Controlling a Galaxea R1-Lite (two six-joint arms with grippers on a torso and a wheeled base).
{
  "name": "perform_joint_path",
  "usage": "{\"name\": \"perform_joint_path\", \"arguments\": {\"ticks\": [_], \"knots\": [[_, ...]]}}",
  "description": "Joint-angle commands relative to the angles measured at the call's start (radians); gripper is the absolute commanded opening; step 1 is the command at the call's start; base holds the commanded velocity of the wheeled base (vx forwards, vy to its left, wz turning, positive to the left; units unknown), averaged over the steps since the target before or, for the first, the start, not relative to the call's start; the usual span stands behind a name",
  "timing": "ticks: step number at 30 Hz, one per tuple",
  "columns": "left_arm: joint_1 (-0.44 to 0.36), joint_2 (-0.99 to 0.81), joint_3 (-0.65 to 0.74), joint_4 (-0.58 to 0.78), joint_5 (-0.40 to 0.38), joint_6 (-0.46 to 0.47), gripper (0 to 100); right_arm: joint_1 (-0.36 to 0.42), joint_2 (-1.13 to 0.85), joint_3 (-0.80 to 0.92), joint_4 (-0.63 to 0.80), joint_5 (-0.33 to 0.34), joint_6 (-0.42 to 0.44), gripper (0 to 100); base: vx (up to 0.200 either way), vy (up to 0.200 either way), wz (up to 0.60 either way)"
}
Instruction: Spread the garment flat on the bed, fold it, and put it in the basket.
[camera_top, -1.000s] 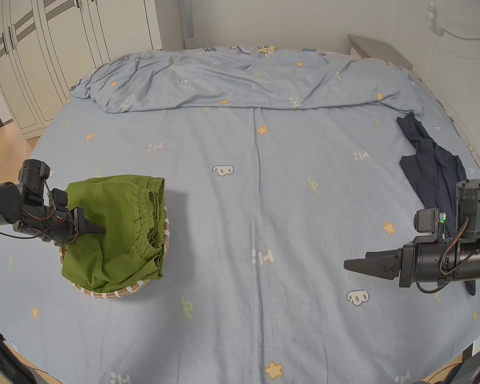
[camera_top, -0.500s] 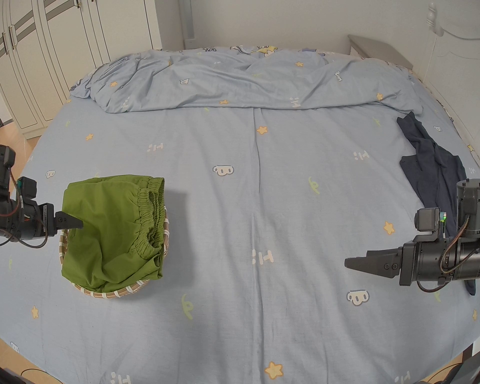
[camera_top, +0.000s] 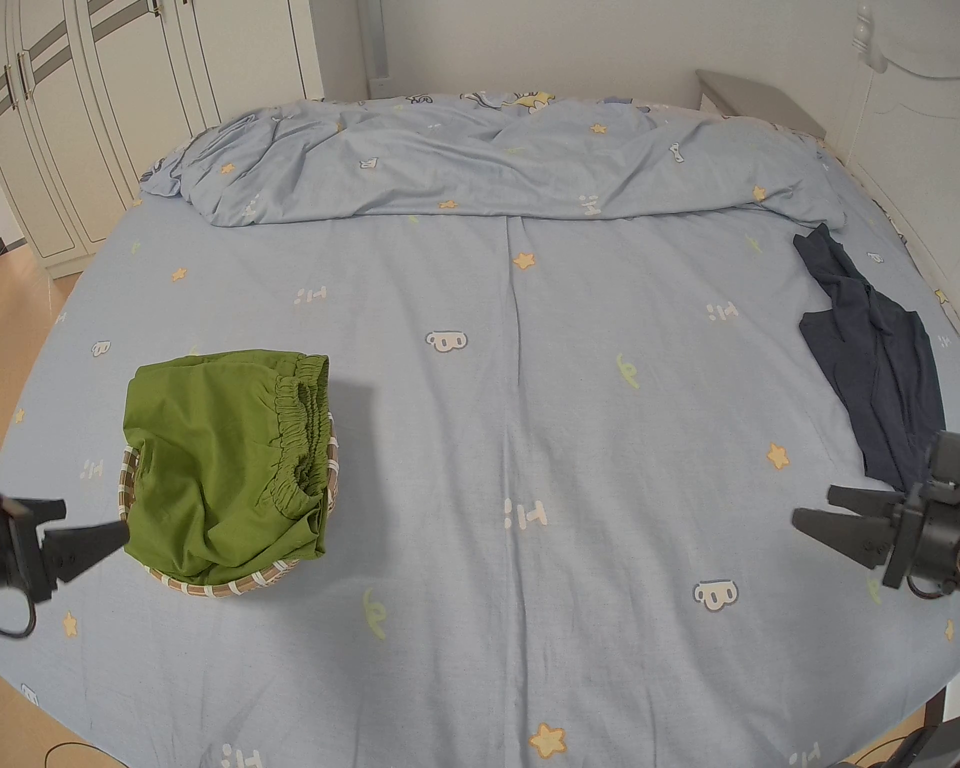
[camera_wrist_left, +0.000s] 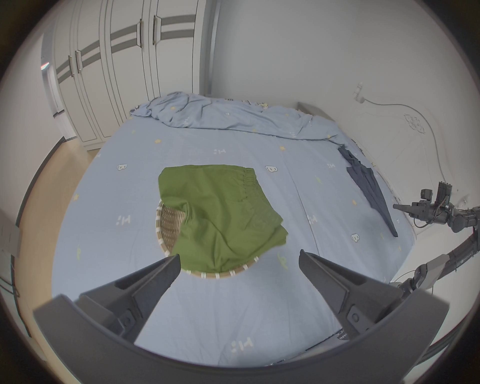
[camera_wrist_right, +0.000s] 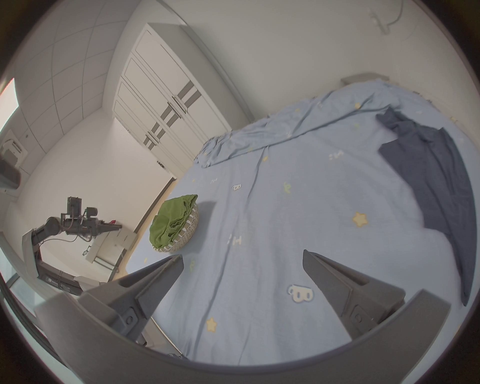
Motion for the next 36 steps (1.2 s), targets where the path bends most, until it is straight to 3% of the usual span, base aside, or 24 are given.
{"name": "perform_joint_path", "arguments": {"ticks": [1, 5, 10, 14, 15, 20, 22, 23, 26, 27, 28, 30, 32, 34, 36], "knots": [[-0.031, -0.468, 0.253, 0.026, 0.126, -0.076, 100, -0.146, -0.517, 0.255, 0.037, -0.011, -0.022, 100, 0.0, 0.0, 0.0], [-0.011, -0.683, 0.327, 0.075, 0.161, -0.081, 100, -0.126, -0.736, 0.3, 0.186, -0.006, -0.005, 100, 0.0, 0.0, 0.0], [0.052, -0.807, 0.368, 0.183, 0.152, -0.082, 100, -0.048, -0.912, 0.28, 0.396, 0.004, 0.0, 100, 0.0, 0.0, 0.0], [0.057, -0.856, 0.509, 0.149, 0.179, -0.076, 100, -0.03, -1.031, 0.298, 0.461, 0.001, -0.003, 100, 0.0, 0.0, 0.0], [0.055, -0.853, 0.574, 0.078, 0.207, -0.081, 100, -0.028, -1.081, 0.323, 0.482, -0.009, -0.011, 100, 0.0, 0.0, 0.0], [0.052, -0.85, 0.743, -0.267, 0.238, -0.123, 100, -0.01, -1.093, 0.341, 0.479, -0.177, -0.018, 100, 0.0, 0.0, 0.0], [0.054, -0.851, 0.781, -0.339, 0.238, -0.119, 100, -0.01, -1.093, 0.341, 0.478, -0.193, -0.017, 100, 0.0, 0.0, 0.0], [0.054, -0.851, 0.825, -0.439, 0.228, -0.108, 100, -0.01, -1.093, 0.341, 0.478, -0.204, -0.018, 100, 0.0, 0.0, 0.0], [0.052, -0.851, 0.827, -0.437, 0.228, -0.093, 100, -0.014, -1.093, 0.346, 0.468, -0.258, -0.022, 100, 0.0, 0.0, 0.0], [0.041, -0.853, 0.813, -0.4, 0.222, -0.088, 100, -0.013, -1.093, 0.346, 0.464, -0.325, -0.023, 100, 0.0, 0.0, 0.0], [0.028, -0.851, 0.807, -0.388, 0.219, -0.085, 100, -0.014, -1.093, 0.343, 0.471, -0.339, -0.025, 100, 0.0, 0.0, 0.0], [-0.011, -0.848, 0.806, -0.383, 0.215, -0.079, 100, -0.017, -1.093, 0.338, 0.479, -0.344, -0.032, 100, 0.0, 0.0, 0.0], [-0.106, -0.858, 0.806, -0.382, 0.216, -0.062, 100, -0.019, -1.093, 0.341, 0.478, -0.37, -0.046, 100, 0.0, 0.0, 0.0], [-0.109, -0.858, 0.809, -0.386, 0.221, -0.056, 100, -0.023, -1.093, 0.343, 0.479, -0.448, -0.051, 100, 0.0, 0.0, 0.0], [-0.109, -0.858, 0.81, -0.389, 0.248, -0.062, 100, -0.023, -1.093, 0.343, 0.482, -0.479, -0.057, 100, 0.0, 0.0, 0.0]]}}
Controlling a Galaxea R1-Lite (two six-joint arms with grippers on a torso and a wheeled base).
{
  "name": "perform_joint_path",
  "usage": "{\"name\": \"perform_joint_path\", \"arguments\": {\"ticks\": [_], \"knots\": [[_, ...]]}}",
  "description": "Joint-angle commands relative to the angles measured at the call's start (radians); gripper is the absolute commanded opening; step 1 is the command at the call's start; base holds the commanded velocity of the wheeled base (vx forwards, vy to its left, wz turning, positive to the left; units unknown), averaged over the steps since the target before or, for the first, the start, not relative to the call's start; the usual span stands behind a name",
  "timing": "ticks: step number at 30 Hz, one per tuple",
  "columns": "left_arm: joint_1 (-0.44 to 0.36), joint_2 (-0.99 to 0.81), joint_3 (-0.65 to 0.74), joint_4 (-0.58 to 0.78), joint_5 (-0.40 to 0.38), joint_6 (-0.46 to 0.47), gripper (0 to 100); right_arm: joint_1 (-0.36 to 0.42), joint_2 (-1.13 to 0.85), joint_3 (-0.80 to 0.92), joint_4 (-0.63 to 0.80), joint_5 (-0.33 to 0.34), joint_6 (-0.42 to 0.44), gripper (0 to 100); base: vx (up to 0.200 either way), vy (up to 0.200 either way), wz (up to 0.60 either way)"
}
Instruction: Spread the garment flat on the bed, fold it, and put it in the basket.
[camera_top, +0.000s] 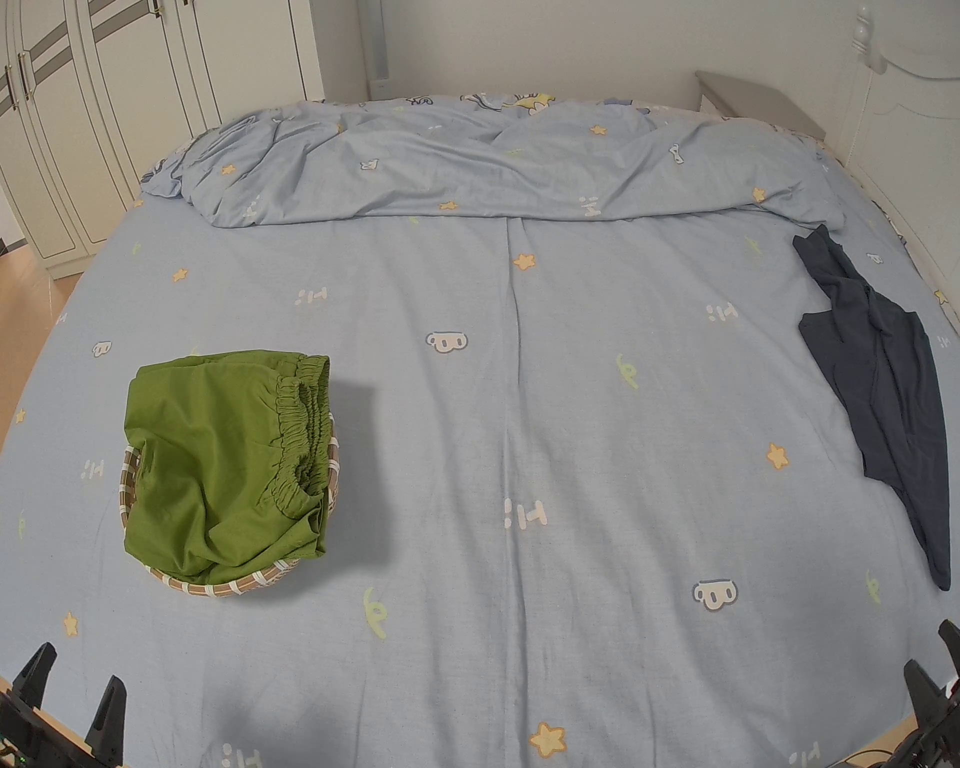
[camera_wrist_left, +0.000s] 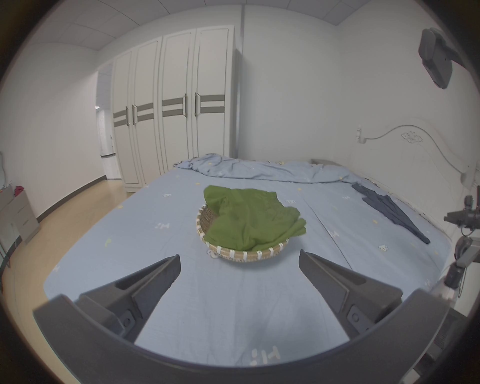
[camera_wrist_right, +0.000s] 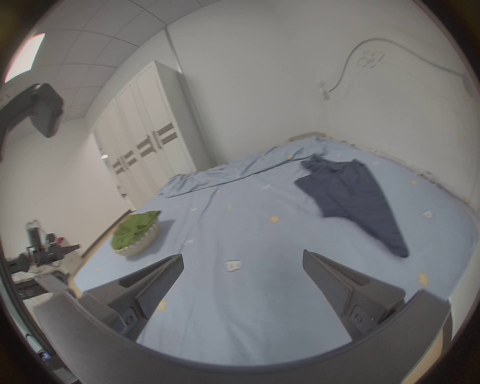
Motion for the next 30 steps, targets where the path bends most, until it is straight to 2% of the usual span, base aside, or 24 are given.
{"name": "perform_joint_path", "arguments": {"ticks": [1, 3, 5, 8, 9, 11, 13, 15, 18, 19, 22, 30], "knots": [[-0.076, -0.009, 0.036, 0.03, 0.058, 0.019, 100, -0.002, -0.024, 0.007, 0.011, -0.095, -0.022, 100, 0.0, 0.0, 0.0], [-0.078, -0.01, 0.044, 0.014, 0.11, 0.017, 100, -0.012, -0.015, 0.004, 0.028, -0.067, -0.036, 100, 0.0, 0.0, 0.0], [-0.067, -0.012, 0.05, -0.003, 0.104, 0.019, 100, -0.038, 0.063, 0.002, 0.036, -0.032, -0.068, 100, 0.0, 0.0, 0.0], [-0.032, -0.021, 0.051, -0.009, 0.102, 0.015, 100, -0.076, 0.096, 0.002, 0.036, -0.029, -0.08, 100, 0.0, 0.0, 0.0], [0.008, -0.055, 0.053, -0.01, 0.102, 0.015, 100, -0.12, 0.089, 0.006, 0.024, -0.022, -0.083, 100, 0.0, 0.0, 0.0], [0.004, -0.084, 0.053, -0.015, 0.102, 0.014, 100, -0.186, 0.076, 0.016, 0.011, -0.022, -0.088, 100, 0.0, 0.0, 0.0], [0.004, -0.084, 0.053, -0.015, 0.102, 0.014, 100, -0.211, 0.076, 0.029, -0.015, -0.033, -0.086, 100, 0.0, 0.0, 0.0], [-0.001, -0.086, 0.053, -0.009, 0.092, 0.017, 100, -0.311, -0.012, 0.07, -0.107, -0.026, -0.09, 100, 0.0, 0.0, 0.0], [-0.001, -0.086, 0.053, 0.002, 0.082, 0.022, 100, -0.308, -0.024, 0.079, -0.131, -0.03, -0.102, 100, 0.0, 0.0, 0.0], [-0.002, -0.087, 0.053, 0.004, 0.05, 0.074, 100, -0.297, -0.024, 0.128, -0.22, -0.004, -0.183, 100, 0.0, 0.0, 0.0], [-0.002, -0.087, 0.053, 0.005, 0.027, 0.104, 100, -0.297, -0.024, 0.134, -0.193, 0.057, -0.214, 100, 0.0, 0.0, 0.0], [-0.004, -0.086, 0.053, 0.007, 0.03, 0.055, 100, -0.295, -0.024, 0.137, -0.203, 0.059, -0.201, 100, 0.0, 0.0, 0.0]]}}
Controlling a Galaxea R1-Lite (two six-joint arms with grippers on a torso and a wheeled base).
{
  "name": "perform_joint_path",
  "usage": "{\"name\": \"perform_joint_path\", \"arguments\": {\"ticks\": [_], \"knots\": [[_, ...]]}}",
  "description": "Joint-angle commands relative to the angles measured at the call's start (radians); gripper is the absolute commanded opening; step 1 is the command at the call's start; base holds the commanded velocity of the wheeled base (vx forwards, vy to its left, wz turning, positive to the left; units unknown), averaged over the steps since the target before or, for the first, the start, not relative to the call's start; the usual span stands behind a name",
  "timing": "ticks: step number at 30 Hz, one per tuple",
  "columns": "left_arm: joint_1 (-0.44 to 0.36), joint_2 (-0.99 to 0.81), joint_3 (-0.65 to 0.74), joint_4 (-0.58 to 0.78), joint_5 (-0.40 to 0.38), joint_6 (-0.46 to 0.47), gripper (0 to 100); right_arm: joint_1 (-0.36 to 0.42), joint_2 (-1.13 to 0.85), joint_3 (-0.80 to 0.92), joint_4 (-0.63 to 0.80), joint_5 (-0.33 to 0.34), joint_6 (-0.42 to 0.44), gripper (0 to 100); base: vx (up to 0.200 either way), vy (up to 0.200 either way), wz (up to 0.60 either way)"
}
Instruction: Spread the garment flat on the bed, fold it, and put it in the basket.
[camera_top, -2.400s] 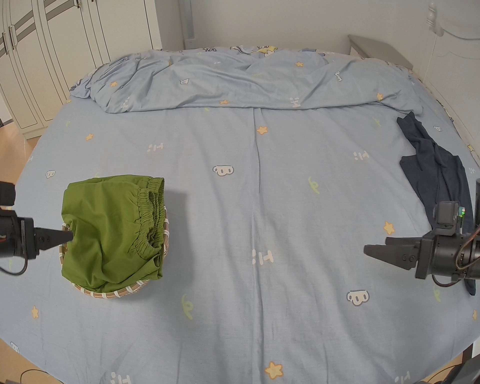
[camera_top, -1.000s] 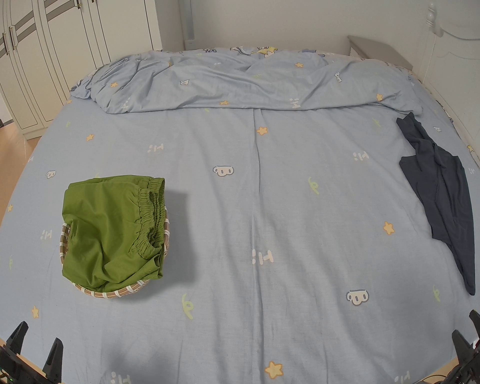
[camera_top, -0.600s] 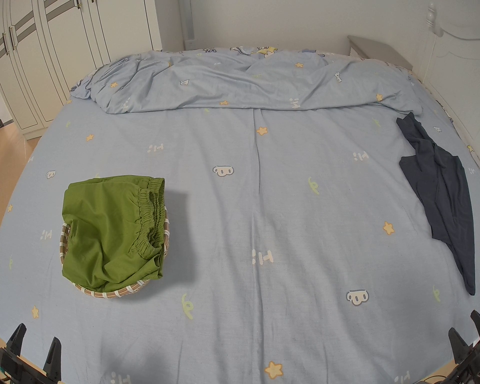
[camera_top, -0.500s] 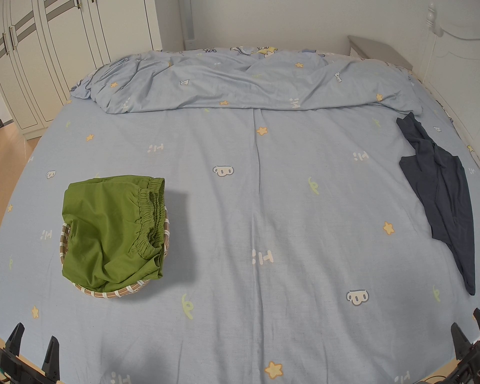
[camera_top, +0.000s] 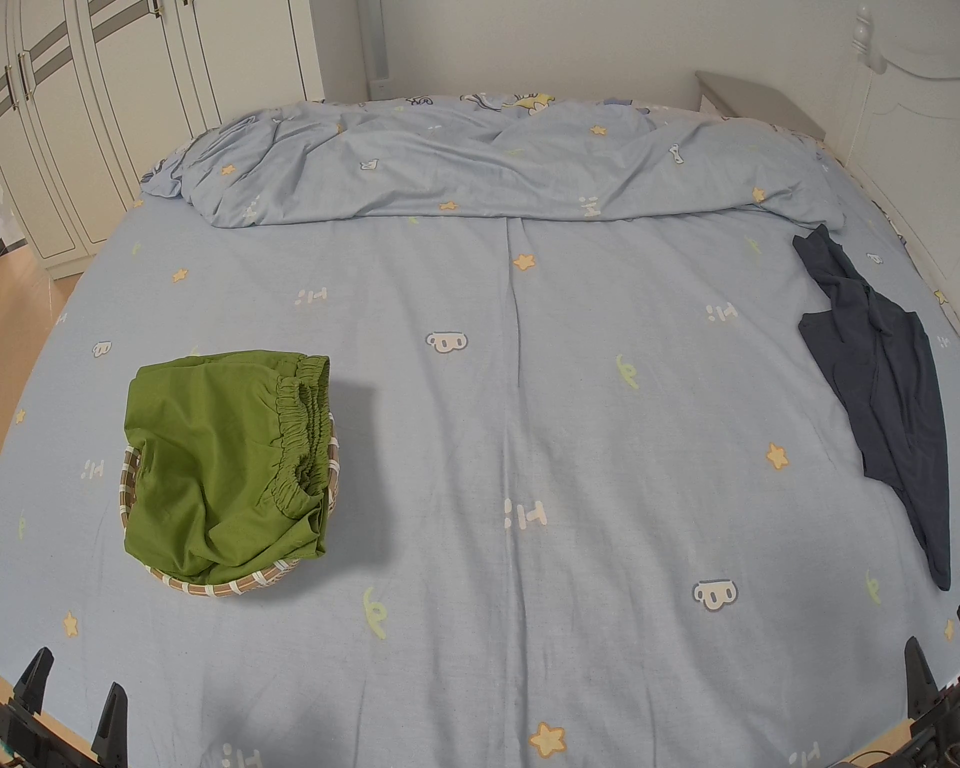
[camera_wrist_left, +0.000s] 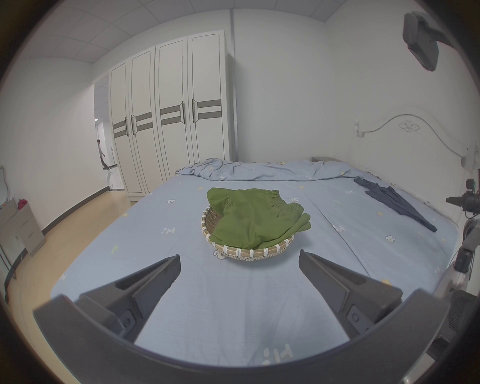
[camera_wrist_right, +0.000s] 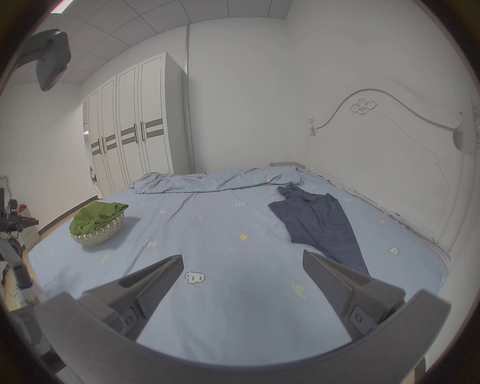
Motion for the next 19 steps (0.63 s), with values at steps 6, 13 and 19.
{"name": "perform_joint_path", "arguments": {"ticks": [6, 13, 19], "knots": [[0.0, -0.008, 0.016, -0.001, -0.001, -0.006, 100, 0.0, -0.018, 0.019, -0.002, -0.021, 0.027, 100, 0.0, 0.0, 0.0], [0.0, -0.008, 0.016, 0.0, -0.001, -0.006, 100, -0.001, -0.018, 0.019, -0.002, -0.018, 0.024, 100, 0.0, 0.0, 0.0], [0.0, -0.009, 0.016, -0.001, -0.001, -0.006, 100, -0.001, -0.018, 0.019, -0.002, -0.024, 0.027, 100, 0.0, 0.0, 0.0]]}}
